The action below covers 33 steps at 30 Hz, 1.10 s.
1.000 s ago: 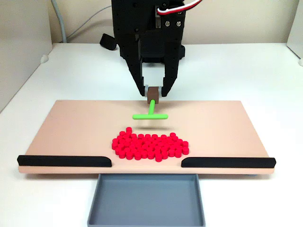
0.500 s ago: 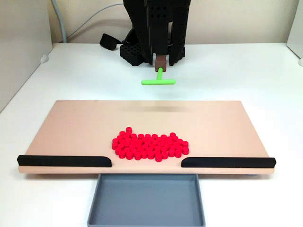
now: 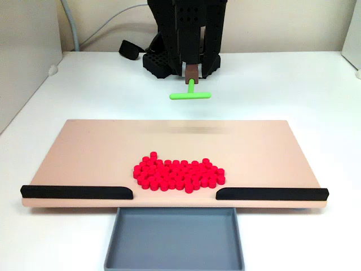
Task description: Gather the bottom side granules
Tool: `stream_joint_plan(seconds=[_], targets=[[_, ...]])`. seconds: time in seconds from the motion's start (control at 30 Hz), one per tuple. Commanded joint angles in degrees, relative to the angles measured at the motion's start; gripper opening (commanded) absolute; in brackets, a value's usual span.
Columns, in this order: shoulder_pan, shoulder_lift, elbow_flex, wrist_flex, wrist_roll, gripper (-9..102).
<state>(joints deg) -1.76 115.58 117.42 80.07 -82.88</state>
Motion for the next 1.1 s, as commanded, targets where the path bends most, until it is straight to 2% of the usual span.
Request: stream_joint_plan(seconds=[0.0,1.07], targets=[[0.88,0.09,-0.26,-0.26,-1.49,0],[1.67,-0.44,-0.26,-0.26,-3.6,0]])
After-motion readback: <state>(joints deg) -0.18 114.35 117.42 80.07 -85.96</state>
